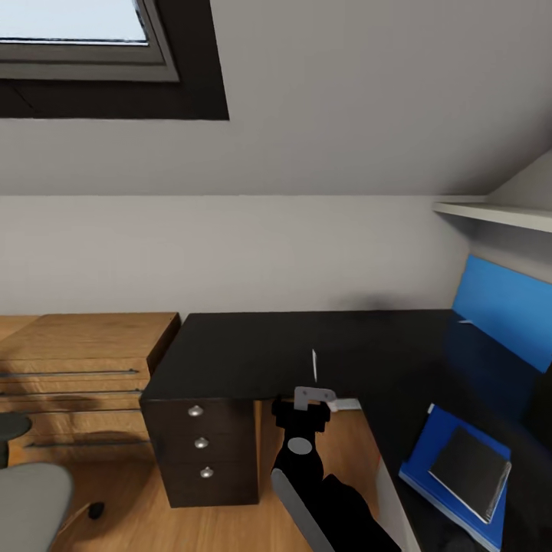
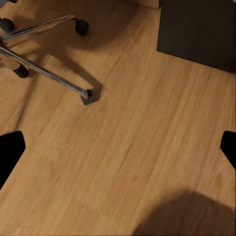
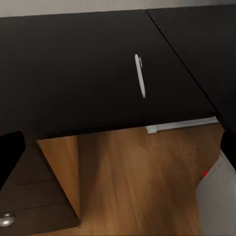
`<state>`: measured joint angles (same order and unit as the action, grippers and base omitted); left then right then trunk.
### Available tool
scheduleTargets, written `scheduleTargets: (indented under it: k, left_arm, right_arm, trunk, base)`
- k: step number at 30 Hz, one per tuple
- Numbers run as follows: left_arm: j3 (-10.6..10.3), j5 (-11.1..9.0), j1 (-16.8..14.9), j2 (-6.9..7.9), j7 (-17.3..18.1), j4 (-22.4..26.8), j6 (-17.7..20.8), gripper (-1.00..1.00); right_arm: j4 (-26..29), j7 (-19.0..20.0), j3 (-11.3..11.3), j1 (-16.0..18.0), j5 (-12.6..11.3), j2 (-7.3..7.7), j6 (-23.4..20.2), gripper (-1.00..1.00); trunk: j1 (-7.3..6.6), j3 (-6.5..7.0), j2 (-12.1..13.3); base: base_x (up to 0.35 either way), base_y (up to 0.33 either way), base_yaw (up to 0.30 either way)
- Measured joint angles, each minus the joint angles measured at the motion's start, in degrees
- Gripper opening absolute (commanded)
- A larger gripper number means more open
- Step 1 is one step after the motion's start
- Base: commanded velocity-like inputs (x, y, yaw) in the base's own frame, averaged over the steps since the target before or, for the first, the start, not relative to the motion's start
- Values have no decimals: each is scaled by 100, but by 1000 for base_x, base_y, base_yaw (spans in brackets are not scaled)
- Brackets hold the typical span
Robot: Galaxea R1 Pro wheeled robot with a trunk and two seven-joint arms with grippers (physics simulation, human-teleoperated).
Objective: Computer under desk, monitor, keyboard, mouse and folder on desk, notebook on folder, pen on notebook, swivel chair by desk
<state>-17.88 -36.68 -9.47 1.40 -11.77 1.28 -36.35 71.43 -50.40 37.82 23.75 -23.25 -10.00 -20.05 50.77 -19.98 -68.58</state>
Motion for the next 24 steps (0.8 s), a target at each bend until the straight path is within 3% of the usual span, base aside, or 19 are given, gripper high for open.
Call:
scheduleTargets:
  k: [8,24]
  left_arm:
    - [0,-1,0,7,0,0,-7,100]
    - [-2,7,0,-1,-1,0,25,100]
  right_arm:
    - [2,-1,-1,0,3,0,-5,100]
    - [-118,120,12,0,230,0,21,100]
  trunk:
    - [0,0,0]
    - [1,0,0]
  base:
    - [329,0,0]
    - [270,0,0]
